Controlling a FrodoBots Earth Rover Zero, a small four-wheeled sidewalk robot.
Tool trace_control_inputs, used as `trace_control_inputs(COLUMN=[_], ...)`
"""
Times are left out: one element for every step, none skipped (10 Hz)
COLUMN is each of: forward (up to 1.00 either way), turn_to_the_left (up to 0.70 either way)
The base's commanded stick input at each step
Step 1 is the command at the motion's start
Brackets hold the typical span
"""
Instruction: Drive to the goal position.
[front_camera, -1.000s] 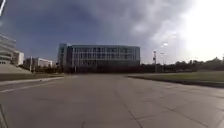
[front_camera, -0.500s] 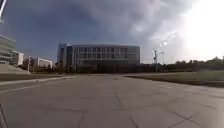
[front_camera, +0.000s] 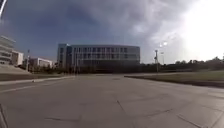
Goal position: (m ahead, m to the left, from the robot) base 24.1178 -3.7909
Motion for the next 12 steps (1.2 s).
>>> trace_control_inputs(forward=[0.70, 0.70, 0.70, 0.70, 0.70, 0.70, 0.70, 0.70, 0.70, 0.70, 0.70, 0.70], turn_to_the_left=[0.00, 0.00, 0.00, 0.00, 0.00, 0.00, 0.00, 0.00, 0.00, 0.00, 0.00, 0.00])
